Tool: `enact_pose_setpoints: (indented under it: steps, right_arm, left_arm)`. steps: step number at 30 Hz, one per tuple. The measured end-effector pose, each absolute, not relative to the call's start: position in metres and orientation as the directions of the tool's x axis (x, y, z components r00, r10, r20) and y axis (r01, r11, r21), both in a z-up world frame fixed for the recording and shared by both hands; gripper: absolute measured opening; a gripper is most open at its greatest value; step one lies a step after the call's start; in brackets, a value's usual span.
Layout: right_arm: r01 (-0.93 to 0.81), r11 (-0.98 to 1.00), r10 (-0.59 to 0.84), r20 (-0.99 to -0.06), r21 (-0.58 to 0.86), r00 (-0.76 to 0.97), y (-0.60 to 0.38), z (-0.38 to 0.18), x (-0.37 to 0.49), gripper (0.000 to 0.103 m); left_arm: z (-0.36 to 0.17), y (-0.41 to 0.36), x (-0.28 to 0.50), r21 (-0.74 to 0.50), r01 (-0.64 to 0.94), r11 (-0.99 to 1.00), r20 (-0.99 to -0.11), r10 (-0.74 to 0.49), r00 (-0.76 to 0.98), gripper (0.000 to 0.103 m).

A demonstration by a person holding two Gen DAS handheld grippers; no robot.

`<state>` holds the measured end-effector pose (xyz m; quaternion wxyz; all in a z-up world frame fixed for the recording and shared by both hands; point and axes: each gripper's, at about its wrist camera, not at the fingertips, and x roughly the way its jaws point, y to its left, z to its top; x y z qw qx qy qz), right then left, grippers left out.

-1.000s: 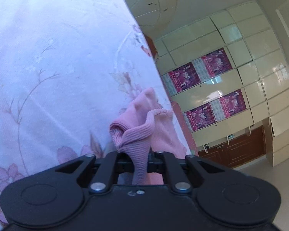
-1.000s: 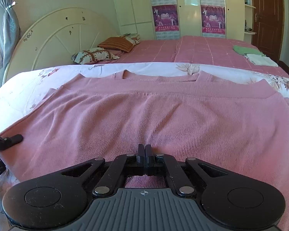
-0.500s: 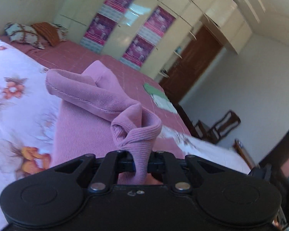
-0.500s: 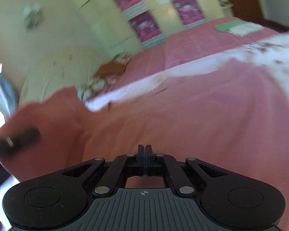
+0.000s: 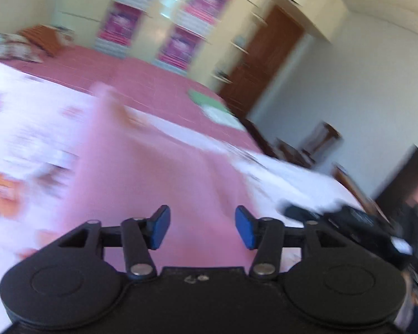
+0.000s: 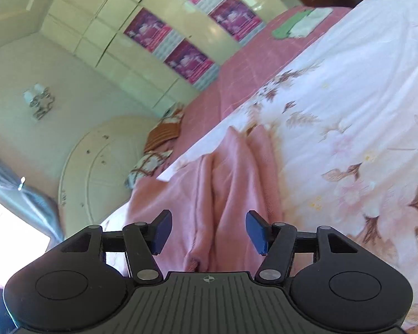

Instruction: Fold small clothes

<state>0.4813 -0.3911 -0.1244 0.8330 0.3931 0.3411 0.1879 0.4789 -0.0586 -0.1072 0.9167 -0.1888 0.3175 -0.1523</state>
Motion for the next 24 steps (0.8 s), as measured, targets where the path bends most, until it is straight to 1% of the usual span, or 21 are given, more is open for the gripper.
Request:
enact_pose_setpoints:
  steps: [1, 4, 5, 6, 7, 8, 9, 10, 12, 14, 16, 17, 18, 20, 23, 24]
  right_arm:
    - [-0.057, 0.623, 0.593, -0.424, 0.78, 0.684, -0.384, -0.125, 0.484, 0.059]
    - [-0.077, 0.617, 0.633, -0.437, 0.783, 0.639, -0.369, -0.134, 0.488, 0.058]
    - [-0.077, 0.624, 0.638, -0.45, 0.778, 0.625, -0.363, -0.137, 0.49, 0.057]
    - [-0.076, 0.63, 0.644, -0.464, 0.773, 0.608, -0.359, -0.14, 0.493, 0.053]
    - [-0.075, 0.629, 0.651, -0.472, 0.774, 0.594, -0.353, -0.144, 0.494, 0.051]
    - [-0.078, 0.631, 0.657, -0.479, 0.772, 0.582, -0.349, -0.147, 0.495, 0.05]
    - [-0.083, 0.642, 0.657, -0.492, 0.762, 0.572, -0.345, -0.149, 0.495, 0.05]
    - [-0.087, 0.656, 0.653, -0.505, 0.75, 0.565, -0.341, -0.15, 0.496, 0.049]
    - [-0.102, 0.673, 0.65, -0.521, 0.732, 0.553, -0.334, -0.151, 0.495, 0.048]
    - [-0.136, 0.679, 0.66, -0.519, 0.721, 0.543, -0.327, -0.148, 0.494, 0.048]
    - [-0.155, 0.701, 0.65, -0.534, 0.696, 0.542, -0.32, -0.146, 0.496, 0.048]
    - [-0.148, 0.707, 0.644, -0.542, 0.692, 0.54, -0.318, -0.146, 0.499, 0.047]
    - [-0.145, 0.714, 0.637, -0.549, 0.685, 0.542, -0.316, -0.144, 0.5, 0.04]
    - [-0.181, 0.72, 0.639, -0.54, 0.669, 0.548, -0.309, -0.135, 0.497, 0.038]
    - [-0.192, 0.792, 0.575, -0.602, 0.579, 0.555, -0.295, -0.135, 0.495, 0.038]
    - [-0.173, 0.796, 0.564, -0.608, 0.58, 0.559, -0.295, -0.139, 0.497, 0.038]
  left_arm:
    - [-0.109, -0.042, 0.484, -0.436, 0.102, 0.894, -0.542, -0.351, 0.763, 0.053]
    - [-0.121, -0.01, 0.498, -0.45, 0.007, 0.893, -0.592, -0.305, 0.746, 0.053]
    - [-0.127, -0.005, 0.503, -0.45, -0.003, 0.893, -0.608, -0.304, 0.734, 0.053]
    - [-0.133, -0.003, 0.507, -0.452, -0.008, 0.892, -0.624, -0.31, 0.717, 0.053]
    - [-0.139, -0.001, 0.512, -0.45, -0.017, 0.893, -0.643, -0.311, 0.7, 0.056]
    - [-0.145, 0.003, 0.513, -0.449, -0.029, 0.893, -0.657, -0.308, 0.688, 0.057]
    - [-0.153, 0.007, 0.512, -0.462, -0.044, 0.886, -0.66, -0.31, 0.685, 0.063]
    - [-0.156, 0.011, 0.512, -0.484, -0.05, 0.874, -0.647, -0.319, 0.692, 0.063]
    - [-0.157, 0.012, 0.51, -0.484, -0.046, 0.874, -0.64, -0.317, 0.7, 0.063]
    - [-0.152, 0.013, 0.508, -0.483, -0.04, 0.875, -0.64, -0.321, 0.698, 0.061]
    - [-0.143, 0.015, 0.504, -0.499, -0.021, 0.866, -0.615, -0.337, 0.713, 0.058]
    - [-0.14, 0.018, 0.503, -0.501, -0.016, 0.865, -0.602, -0.336, 0.724, 0.058]
    - [-0.137, 0.021, 0.503, -0.497, -0.017, 0.868, -0.596, -0.327, 0.734, 0.058]
    - [-0.137, 0.028, 0.505, -0.5, -0.018, 0.866, -0.595, -0.328, 0.734, 0.058]
    - [-0.141, 0.033, 0.51, -0.507, -0.029, 0.861, -0.612, -0.336, 0.716, 0.058]
    - [-0.141, 0.035, 0.509, -0.51, -0.029, 0.86, -0.609, -0.337, 0.718, 0.058]
